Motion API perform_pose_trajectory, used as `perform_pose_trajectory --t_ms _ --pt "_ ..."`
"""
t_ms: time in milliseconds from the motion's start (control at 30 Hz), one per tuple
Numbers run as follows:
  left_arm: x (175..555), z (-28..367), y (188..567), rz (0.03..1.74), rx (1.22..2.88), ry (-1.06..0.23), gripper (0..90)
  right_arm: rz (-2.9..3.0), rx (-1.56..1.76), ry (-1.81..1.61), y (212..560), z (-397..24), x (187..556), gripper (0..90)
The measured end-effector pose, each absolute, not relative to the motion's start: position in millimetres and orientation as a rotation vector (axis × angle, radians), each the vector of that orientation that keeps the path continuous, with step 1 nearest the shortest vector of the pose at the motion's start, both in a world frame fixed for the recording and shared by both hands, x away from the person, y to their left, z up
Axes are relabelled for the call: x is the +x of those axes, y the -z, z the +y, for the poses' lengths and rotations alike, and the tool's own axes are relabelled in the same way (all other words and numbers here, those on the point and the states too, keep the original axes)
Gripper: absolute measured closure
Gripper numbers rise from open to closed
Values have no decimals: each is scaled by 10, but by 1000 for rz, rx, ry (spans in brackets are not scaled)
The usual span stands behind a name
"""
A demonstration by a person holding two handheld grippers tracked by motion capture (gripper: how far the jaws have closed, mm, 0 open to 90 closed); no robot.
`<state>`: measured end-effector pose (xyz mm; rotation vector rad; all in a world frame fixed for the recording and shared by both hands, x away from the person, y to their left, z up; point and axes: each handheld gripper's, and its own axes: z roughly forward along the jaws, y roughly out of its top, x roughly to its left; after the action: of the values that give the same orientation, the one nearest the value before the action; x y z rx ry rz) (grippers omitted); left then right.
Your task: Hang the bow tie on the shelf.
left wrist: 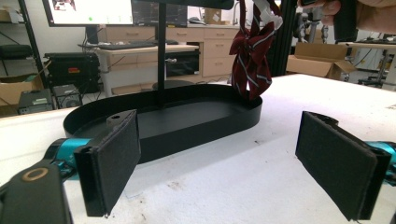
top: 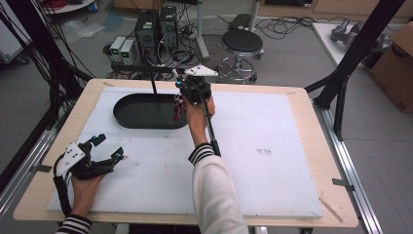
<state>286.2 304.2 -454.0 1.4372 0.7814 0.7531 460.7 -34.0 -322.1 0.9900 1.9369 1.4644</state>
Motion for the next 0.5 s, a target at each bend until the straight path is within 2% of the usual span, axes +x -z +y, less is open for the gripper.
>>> perform_pose_trajectory --t_ms 500 --pt "2862 3044 4541 780 1435 -751 143 1972 1003 -1442 3305 -265 4651 874"
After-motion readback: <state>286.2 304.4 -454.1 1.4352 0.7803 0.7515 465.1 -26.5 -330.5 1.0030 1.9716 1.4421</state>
